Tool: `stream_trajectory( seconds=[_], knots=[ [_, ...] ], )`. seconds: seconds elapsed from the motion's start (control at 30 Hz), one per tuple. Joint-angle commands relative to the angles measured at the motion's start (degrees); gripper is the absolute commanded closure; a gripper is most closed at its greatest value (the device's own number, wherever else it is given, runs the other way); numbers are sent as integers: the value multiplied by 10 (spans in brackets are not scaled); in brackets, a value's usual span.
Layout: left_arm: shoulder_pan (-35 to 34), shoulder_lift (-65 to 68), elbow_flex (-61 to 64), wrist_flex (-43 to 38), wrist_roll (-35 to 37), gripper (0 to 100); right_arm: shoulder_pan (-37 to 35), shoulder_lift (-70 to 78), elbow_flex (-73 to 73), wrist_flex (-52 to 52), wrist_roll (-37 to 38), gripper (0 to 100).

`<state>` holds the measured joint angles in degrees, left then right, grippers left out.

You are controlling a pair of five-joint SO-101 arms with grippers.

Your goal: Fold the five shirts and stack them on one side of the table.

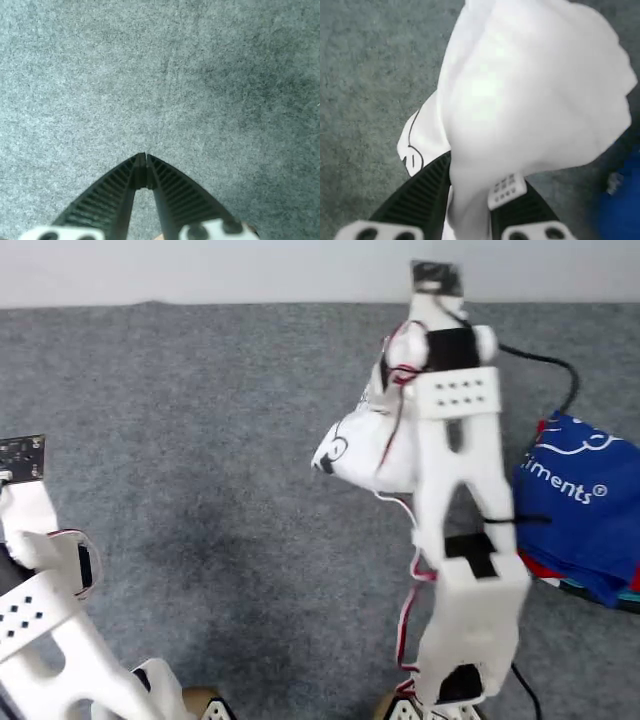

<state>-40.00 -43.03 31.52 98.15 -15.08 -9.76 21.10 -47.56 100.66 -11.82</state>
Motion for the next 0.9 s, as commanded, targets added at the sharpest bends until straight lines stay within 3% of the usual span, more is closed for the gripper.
stream_trajectory(
  seconds=[0.0, 0.23, 0.57, 0.87],
  knots=[
    [2, -10, -5, -7, -4, 995, 41, -124, 29, 23, 28, 989],
    [2, -10, -5, -9, -4, 995, 137, -247, 108, 23, 113, 989],
    [3, -10, -5, -9, -4, 995, 294, -269, 182, 21, 316, 989],
    [3, -10, -5, -7, -4, 995, 387, -215, 223, -47, 374, 989]
  ],
)
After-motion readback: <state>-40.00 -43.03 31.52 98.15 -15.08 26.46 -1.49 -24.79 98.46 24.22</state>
